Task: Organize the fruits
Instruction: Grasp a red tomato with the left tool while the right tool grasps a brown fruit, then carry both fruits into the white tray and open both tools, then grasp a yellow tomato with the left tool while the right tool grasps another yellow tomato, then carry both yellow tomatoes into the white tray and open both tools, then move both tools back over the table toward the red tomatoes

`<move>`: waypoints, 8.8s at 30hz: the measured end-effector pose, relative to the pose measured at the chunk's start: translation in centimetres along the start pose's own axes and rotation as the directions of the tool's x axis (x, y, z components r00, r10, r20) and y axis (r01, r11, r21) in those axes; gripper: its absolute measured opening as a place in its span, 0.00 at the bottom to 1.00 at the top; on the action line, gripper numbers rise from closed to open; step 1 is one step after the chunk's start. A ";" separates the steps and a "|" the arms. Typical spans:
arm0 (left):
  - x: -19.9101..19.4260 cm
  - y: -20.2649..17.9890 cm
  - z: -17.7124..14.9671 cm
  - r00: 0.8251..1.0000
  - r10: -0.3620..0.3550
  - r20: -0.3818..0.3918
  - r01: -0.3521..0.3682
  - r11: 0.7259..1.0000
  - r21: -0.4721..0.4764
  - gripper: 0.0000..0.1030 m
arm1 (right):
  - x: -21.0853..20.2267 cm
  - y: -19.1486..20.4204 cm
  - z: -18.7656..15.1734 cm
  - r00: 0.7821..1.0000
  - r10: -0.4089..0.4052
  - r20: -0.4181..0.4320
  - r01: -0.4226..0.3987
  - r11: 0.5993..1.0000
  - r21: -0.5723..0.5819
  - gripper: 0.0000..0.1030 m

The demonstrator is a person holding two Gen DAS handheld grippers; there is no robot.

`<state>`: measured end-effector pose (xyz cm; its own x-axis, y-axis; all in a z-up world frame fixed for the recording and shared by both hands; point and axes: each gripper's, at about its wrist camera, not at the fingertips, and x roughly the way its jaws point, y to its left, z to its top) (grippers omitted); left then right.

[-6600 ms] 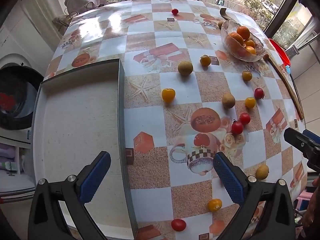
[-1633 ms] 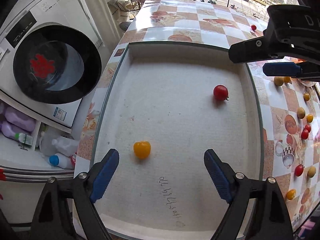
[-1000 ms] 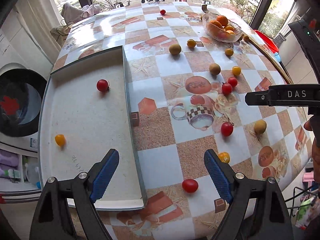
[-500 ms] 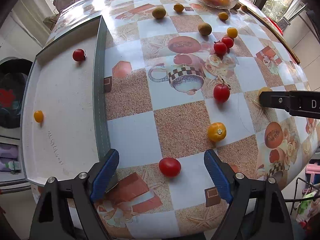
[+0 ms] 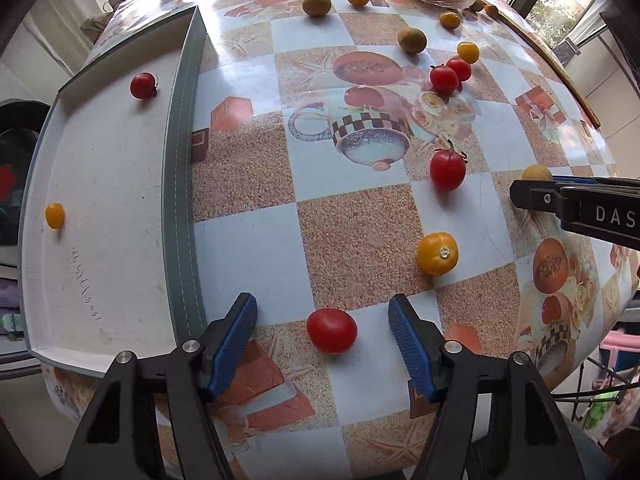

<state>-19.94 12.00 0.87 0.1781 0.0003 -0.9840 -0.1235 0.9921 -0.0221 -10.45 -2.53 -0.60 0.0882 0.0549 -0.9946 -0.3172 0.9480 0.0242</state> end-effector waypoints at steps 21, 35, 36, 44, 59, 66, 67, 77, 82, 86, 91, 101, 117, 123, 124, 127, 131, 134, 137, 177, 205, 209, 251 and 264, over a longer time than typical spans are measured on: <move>-4.5 4.4 1.4 0.978 -0.204 0.046 0.209 0.968 -0.139 0.22 | -3.1 0.7 2.6 0.990 0.125 0.063 -0.126 0.992 0.014 0.30; -6.8 9.3 2.1 0.977 -0.152 0.147 0.188 0.943 -0.275 0.22 | -4.1 7.8 5.7 0.973 0.216 0.076 -0.205 0.970 -0.132 0.30; -6.8 9.9 2.0 0.979 -0.140 0.149 0.178 0.941 -0.289 0.22 | -4.1 8.5 5.9 0.972 0.224 0.074 -0.211 0.967 -0.145 0.30; -6.5 15.4 0.9 0.986 -0.032 0.162 0.095 0.912 -0.399 0.22 | -3.9 14.4 8.0 0.959 0.278 0.048 -0.257 0.932 -0.257 0.30; -2.5 22.2 -0.1 0.990 0.111 0.092 -0.046 0.847 -0.529 0.23 | 0.0 24.6 11.2 0.948 0.317 -0.042 -0.310 0.877 -0.367 0.30; -1.8 21.9 0.0 0.989 0.128 0.075 -0.072 0.855 -0.513 0.23 | 1.3 26.6 11.9 0.957 0.286 -0.040 -0.277 0.871 -0.406 0.30; -1.7 21.8 0.0 0.989 0.129 0.069 -0.077 0.858 -0.509 0.23 | 1.6 26.8 11.9 0.959 0.282 -0.041 -0.273 0.871 -0.409 0.30; -2.0 21.4 0.1 0.977 0.202 0.062 -0.149 0.867 -0.475 0.78 | 2.3 27.2 11.8 0.957 0.283 -0.067 -0.285 0.864 -0.415 0.55; -1.7 20.8 0.2 0.975 0.218 0.034 -0.180 0.876 -0.448 0.78 | 1.1 26.2 12.1 0.941 0.334 -0.047 -0.326 0.867 -0.377 0.77; -2.1 19.9 0.4 0.974 0.225 0.035 -0.191 0.891 -0.413 0.78 | -0.8 24.9 12.3 0.928 0.372 -0.009 -0.353 0.873 -0.337 0.78; -2.6 17.9 1.0 0.970 0.240 0.043 -0.211 0.913 -0.351 0.78 | -2.9 22.0 11.9 0.922 0.383 0.050 -0.357 0.895 -0.268 0.79; -4.1 12.3 3.4 0.973 0.199 0.117 -0.174 0.965 -0.199 0.78 | -3.1 12.0 9.8 0.953 0.290 0.087 -0.282 0.955 -0.089 0.79; -4.1 2.3 4.2 0.992 0.021 0.124 -0.023 1.000 0.012 0.78 | -1.6 -1.8 4.8 0.993 0.107 0.054 -0.113 0.984 0.135 0.79; -2.7 -1.1 3.6 0.996 -0.030 0.087 0.024 0.998 0.062 0.78 | -1.2 -4.5 5.5 0.995 0.066 0.076 -0.078 0.983 0.167 0.79; -2.5 -1.6 3.6 0.996 -0.033 0.081 0.028 0.998 0.065 0.78 | -1.2 -4.7 5.8 0.994 0.065 0.083 -0.079 0.983 0.168 0.79; -1.6 -2.7 3.6 0.997 -0.040 0.069 0.035 0.997 0.068 0.78 | -1.4 -5.1 7.0 0.992 0.066 0.109 -0.083 0.983 0.164 0.79; -0.4 -3.8 3.7 0.998 -0.026 0.055 0.022 0.998 0.067 0.78 | -1.4 -4.7 9.2 0.988 0.068 0.141 -0.089 0.985 0.149 0.79; 0.3 -4.4 3.7 0.999 0.002 0.053 -0.006 0.997 0.074 0.78 | -0.9 -4.4 10.7 0.986 0.069 0.149 -0.090 0.987 0.135 0.75; 0.8 -4.8 3.7 0.999 0.004 0.043 -0.007 0.998 0.063 0.78 | -0.1 -3.8 11.6 0.988 0.069 0.139 -0.086 0.989 0.118 0.62; -4.0 1.4 4.0 0.977 -0.191 0.095 0.200 0.975 -0.098 0.21 | -2.4 -0.4 7.4 0.978 0.188 0.094 -0.192 0.980 0.042 0.22; -4.9 18.5 3.8 0.979 0.083 0.186 -0.004 0.921 -0.389 0.21 | -2.5 18.9 13.5 0.944 0.328 0.035 -0.306 0.912 -0.274 0.22; -4.1 21.3 5.9 0.975 0.112 0.191 -0.020 0.904 -0.427 0.21 | -1.6 21.1 15.4 0.945 0.326 0.034 -0.302 0.908 -0.290 0.22; -1.0 23.0 11.2 0.975 0.182 0.130 -0.123 0.922 -0.368 0.81 | -1.5 23.3 18.6 0.934 0.350 0.068 -0.314 0.898 -0.308 0.82; -2.8 16.2 10.7 0.982 0.115 0.147 -0.077 0.968 -0.237 0.81 | -2.0 12.5 13.8 0.959 0.274 0.073 -0.265 0.957 -0.115 0.82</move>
<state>-11.98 29.37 5.18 0.3045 0.1324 -0.9433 -0.3650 0.9309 0.0128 -1.60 13.57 3.09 0.0666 0.3352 -0.9398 -0.4353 0.8573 0.2750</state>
